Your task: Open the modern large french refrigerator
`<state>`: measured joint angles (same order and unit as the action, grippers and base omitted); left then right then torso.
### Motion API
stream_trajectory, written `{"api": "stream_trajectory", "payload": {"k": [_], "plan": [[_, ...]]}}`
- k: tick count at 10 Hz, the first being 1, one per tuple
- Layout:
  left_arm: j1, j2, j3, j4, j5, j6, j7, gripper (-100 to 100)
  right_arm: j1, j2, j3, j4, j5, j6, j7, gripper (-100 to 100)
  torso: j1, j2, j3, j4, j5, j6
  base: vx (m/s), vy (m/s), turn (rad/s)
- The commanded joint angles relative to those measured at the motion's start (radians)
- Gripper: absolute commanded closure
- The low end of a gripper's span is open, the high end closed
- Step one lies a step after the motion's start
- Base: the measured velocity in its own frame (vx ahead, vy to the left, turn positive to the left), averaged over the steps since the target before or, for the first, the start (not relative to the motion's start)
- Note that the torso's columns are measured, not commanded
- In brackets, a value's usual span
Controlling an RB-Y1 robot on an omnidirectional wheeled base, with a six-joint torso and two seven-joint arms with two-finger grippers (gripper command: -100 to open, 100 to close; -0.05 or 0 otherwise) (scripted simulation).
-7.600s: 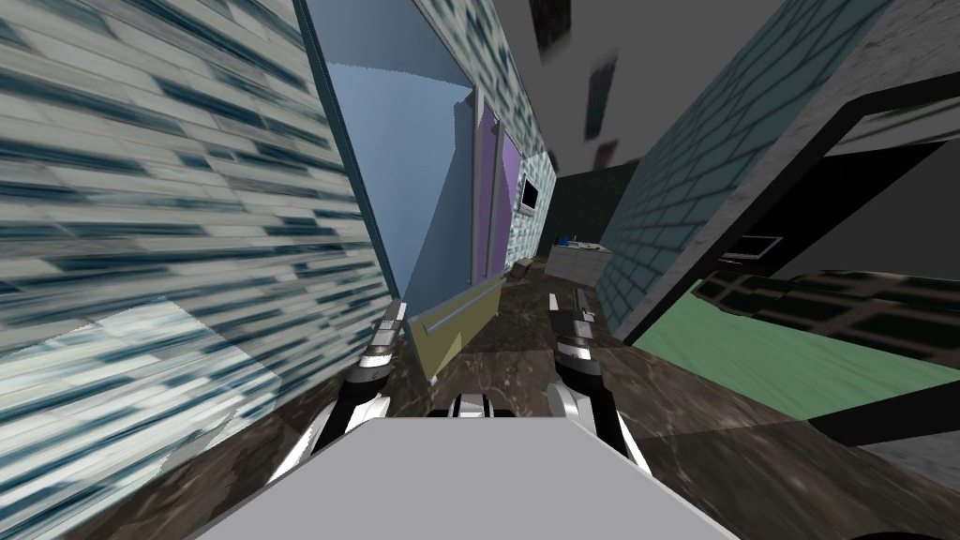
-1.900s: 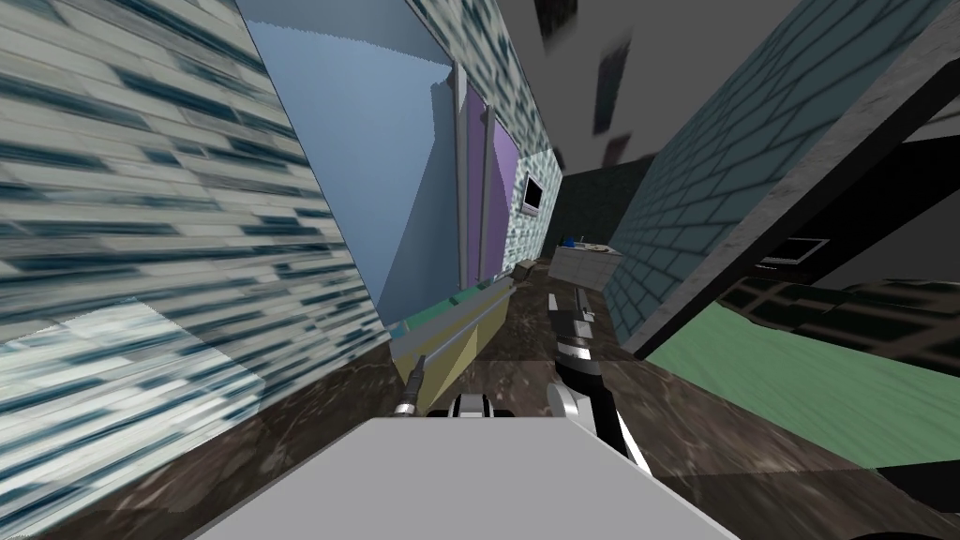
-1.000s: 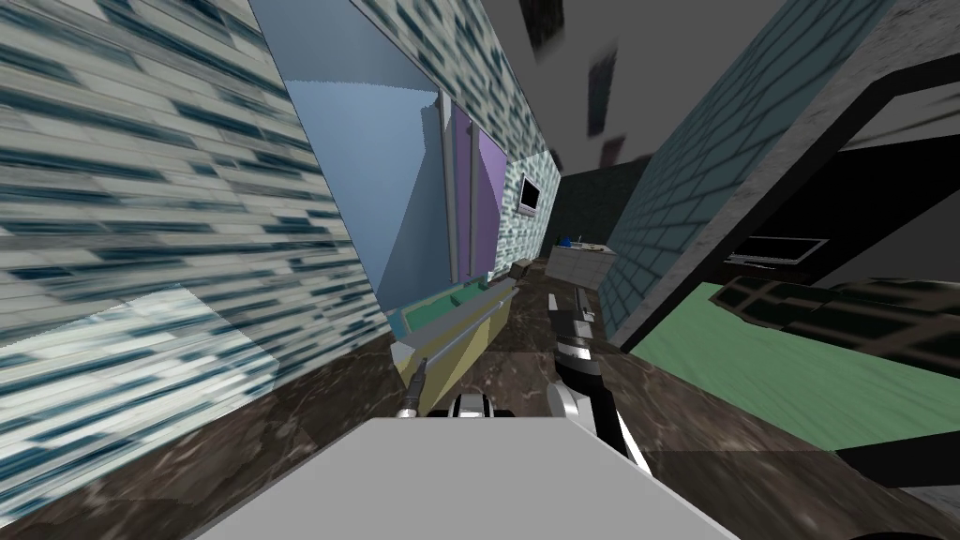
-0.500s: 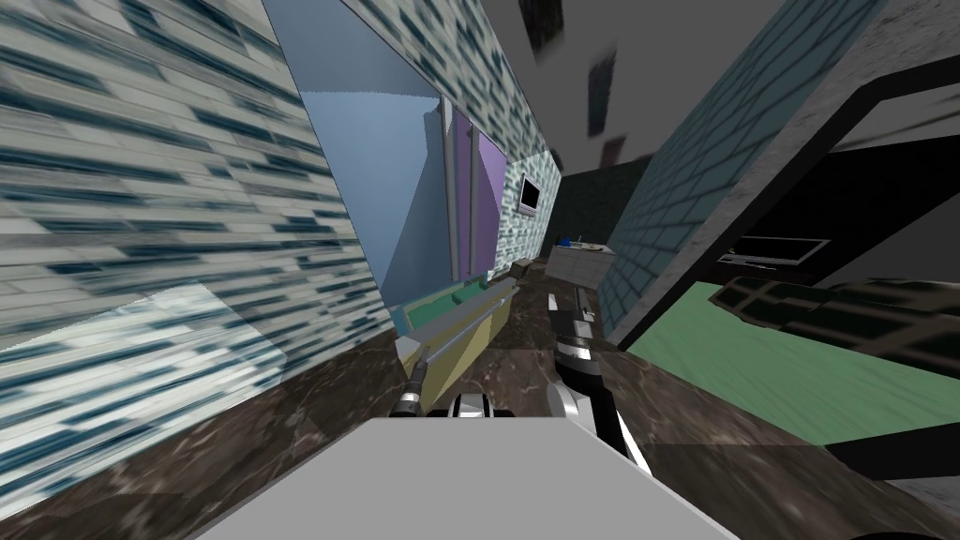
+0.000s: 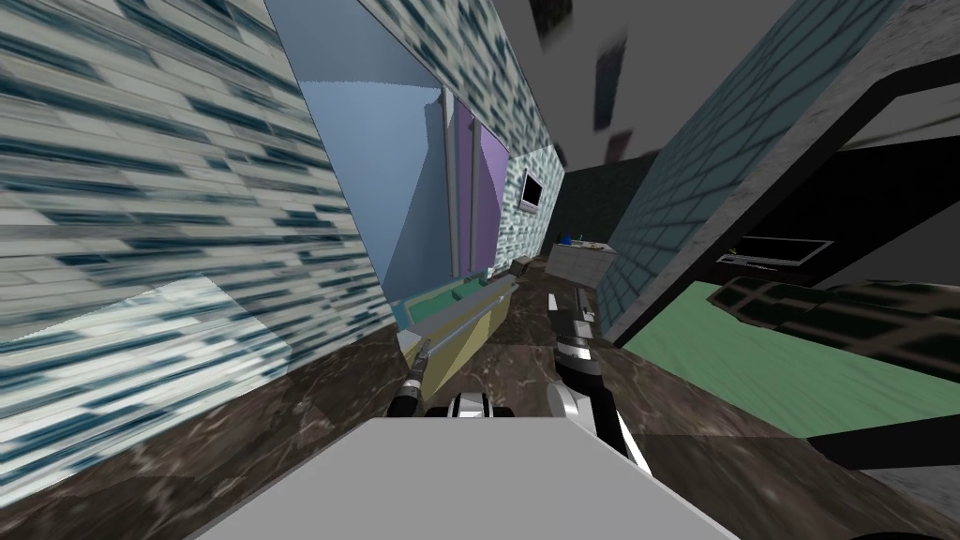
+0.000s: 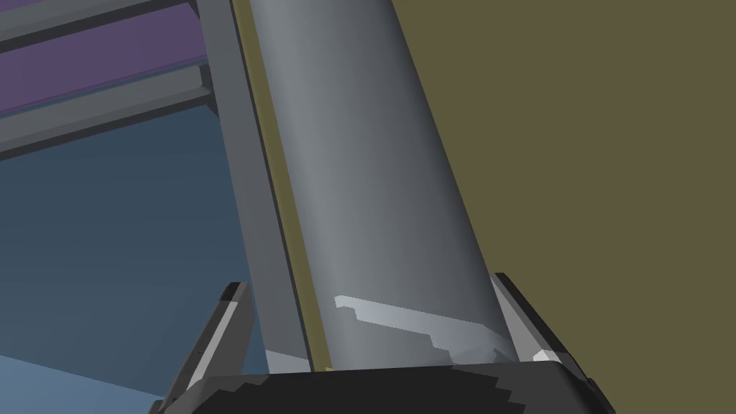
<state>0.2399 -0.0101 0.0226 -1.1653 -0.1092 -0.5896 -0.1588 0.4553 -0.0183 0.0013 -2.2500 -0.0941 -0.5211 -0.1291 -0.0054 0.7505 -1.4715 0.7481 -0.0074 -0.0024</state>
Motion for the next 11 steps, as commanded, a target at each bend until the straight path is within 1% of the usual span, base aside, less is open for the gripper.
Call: {"api": "stream_trajectory", "payload": {"k": [1, 2, 3, 9, 10, 11], "plan": [[-0.004, 0.004, -0.005, -0.061, 0.001, 0.036, 0.004, -100, 0.000, 0.000, 0.000, 0.000, 0.000, 0.000, 0.000, 0, 0.000, 0.000, -0.001, 0.000, -0.001, -0.001, -0.025, -0.006, 0.011], [-0.004, 0.004, -0.005, -0.063, 0.001, 0.036, 0.004, -100, 0.000, 0.000, 0.000, 0.000, 0.000, 0.000, 0.000, 0, -0.001, 0.002, 0.000, 0.003, -0.003, -0.001, -0.022, -0.005, 0.014], [-0.012, 0.008, -0.006, -0.088, 0.002, 0.069, 0.009, -100, 0.000, 0.000, 0.000, 0.000, 0.000, 0.000, 0.000, 0, -0.002, 0.004, 0.001, 0.004, -0.003, -0.001, -0.035, -0.005, 0.020], [-0.012, 0.008, -0.006, -0.088, 0.002, 0.069, 0.009, -100, 0.000, 0.000, 0.000, 0.000, 0.000, 0.000, 0.000, 0, -0.004, 0.006, 0.002, 0.007, -0.005, 0.000, -0.010, -0.002, -0.003], [-0.006, 0.008, -0.007, -0.063, 0.002, 0.089, 0.010, -100, 0.000, 0.000, 0.000, 0.000, 0.000, 0.000, 0.000, 0, -0.005, 0.007, 0.002, 0.006, -0.005, -0.001, 0.013, 0.002, -0.018], [-0.003, 0.008, -0.009, -0.059, 0.002, 0.091, 0.011, 0, 0.000, 0.000, 0.000, 0.000, 0.000, 0.000, 0.000, 0, -0.003, 0.004, 0.002, 0.002, -0.002, -0.001, 0.011, -0.003, -0.020]]}}
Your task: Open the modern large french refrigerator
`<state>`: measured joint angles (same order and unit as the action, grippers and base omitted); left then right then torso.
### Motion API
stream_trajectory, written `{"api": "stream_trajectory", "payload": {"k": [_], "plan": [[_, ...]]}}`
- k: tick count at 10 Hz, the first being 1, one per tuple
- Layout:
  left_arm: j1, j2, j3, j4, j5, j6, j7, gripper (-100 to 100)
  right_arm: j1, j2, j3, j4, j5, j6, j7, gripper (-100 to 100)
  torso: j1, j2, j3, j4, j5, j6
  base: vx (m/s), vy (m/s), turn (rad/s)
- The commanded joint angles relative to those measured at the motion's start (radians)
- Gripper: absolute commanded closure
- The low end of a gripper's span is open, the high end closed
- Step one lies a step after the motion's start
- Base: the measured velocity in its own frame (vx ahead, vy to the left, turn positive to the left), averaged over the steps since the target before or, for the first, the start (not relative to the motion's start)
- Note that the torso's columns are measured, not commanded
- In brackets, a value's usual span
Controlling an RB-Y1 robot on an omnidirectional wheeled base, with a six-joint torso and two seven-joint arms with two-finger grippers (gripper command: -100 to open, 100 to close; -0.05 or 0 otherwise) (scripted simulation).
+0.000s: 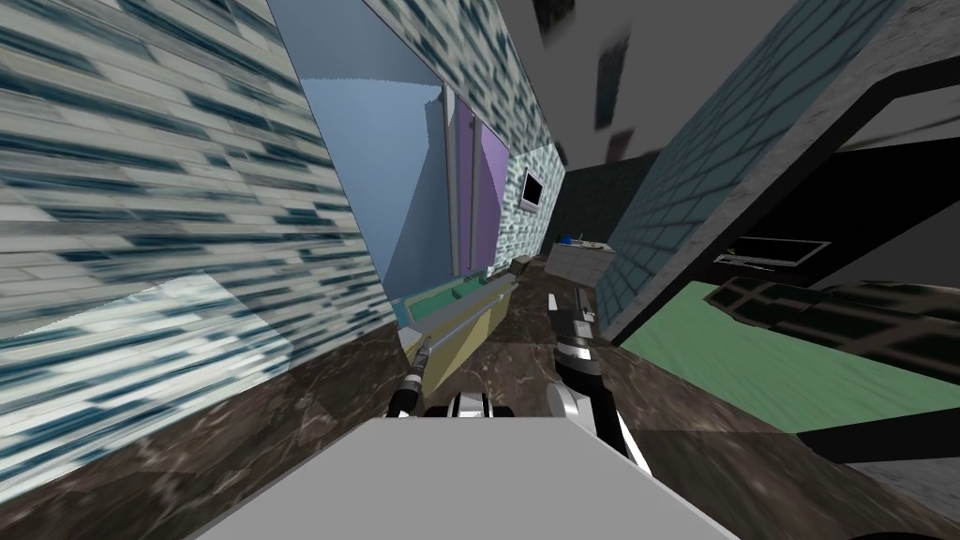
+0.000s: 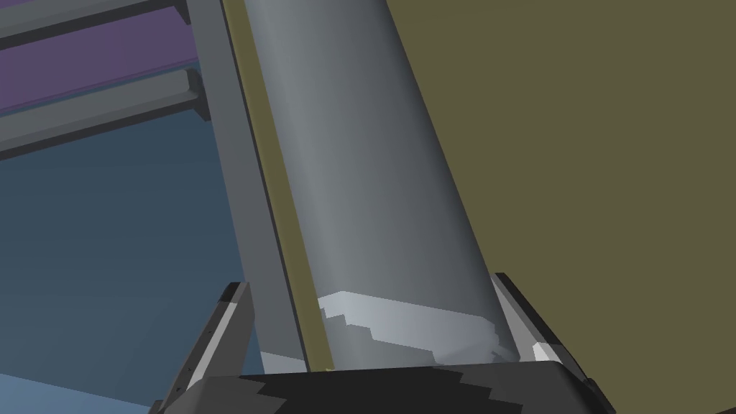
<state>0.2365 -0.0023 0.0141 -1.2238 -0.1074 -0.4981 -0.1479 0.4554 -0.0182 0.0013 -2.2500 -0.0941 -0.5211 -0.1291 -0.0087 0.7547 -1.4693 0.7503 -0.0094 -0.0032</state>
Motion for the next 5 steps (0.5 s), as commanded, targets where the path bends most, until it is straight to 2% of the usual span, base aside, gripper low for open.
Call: {"api": "stream_trajectory", "payload": {"k": [1, 5], "plan": [[0.003, -0.001, -0.002, 0.005, 0.000, 0.004, 0.001, 0, 0.000, 0.000, 0.000, 0.000, 0.000, 0.000, 0.000, 0, 0.002, -0.004, -0.002, -0.003, 0.002, 0.000, 0.005, -0.005, -0.018], [0.009, -0.004, -0.006, 0.017, -0.001, 0.013, 0.003, 0, 0.000, 0.000, 0.000, 0.000, 0.000, 0.000, 0.000, 0, 0.007, -0.014, -0.006, -0.010, 0.006, 0.002, 0.001, -0.002, -0.006]]}}
